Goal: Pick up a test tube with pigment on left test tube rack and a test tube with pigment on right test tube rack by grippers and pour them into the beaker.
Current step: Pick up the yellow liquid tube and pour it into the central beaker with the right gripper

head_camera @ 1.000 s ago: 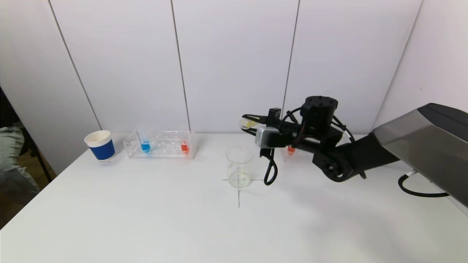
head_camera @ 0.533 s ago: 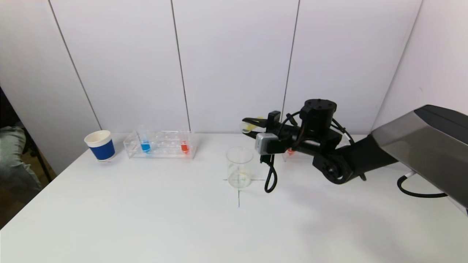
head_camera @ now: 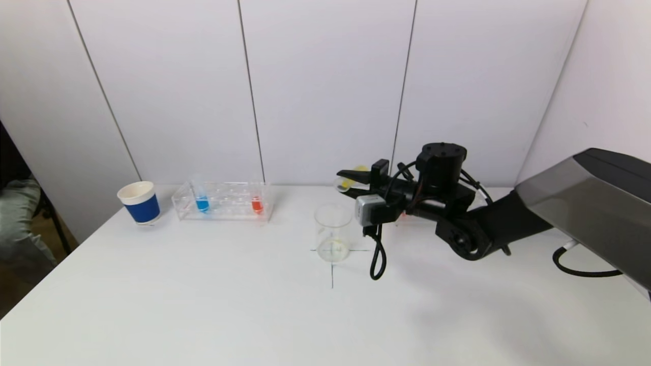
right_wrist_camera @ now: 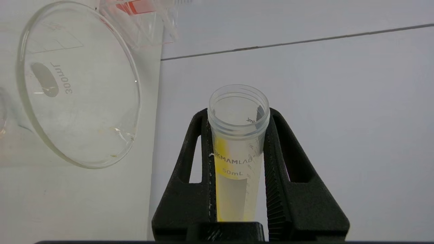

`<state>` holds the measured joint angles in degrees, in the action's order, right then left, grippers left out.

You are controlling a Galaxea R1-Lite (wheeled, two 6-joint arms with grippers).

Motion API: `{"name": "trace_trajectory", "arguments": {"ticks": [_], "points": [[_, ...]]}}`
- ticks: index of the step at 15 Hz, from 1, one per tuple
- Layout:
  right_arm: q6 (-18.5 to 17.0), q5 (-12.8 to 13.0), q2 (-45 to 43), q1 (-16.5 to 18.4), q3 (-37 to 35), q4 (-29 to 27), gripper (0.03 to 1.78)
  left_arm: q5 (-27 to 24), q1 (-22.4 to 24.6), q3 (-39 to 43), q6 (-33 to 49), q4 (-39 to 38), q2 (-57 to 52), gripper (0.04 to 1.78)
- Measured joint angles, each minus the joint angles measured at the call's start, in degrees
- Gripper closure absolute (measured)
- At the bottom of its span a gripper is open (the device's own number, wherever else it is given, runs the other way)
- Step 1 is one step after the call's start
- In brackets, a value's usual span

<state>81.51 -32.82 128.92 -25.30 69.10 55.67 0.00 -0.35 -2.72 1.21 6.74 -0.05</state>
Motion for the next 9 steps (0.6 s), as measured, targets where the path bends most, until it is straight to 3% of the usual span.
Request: {"name": "trace_trajectory", "arguments": {"ticks": [9], "points": [[6.0,-0.9,-0.3,-0.1,-0.9,-0.8,1.35,0.0,0.0,0.0,0.0,0.0,0.0,0.06]]}}
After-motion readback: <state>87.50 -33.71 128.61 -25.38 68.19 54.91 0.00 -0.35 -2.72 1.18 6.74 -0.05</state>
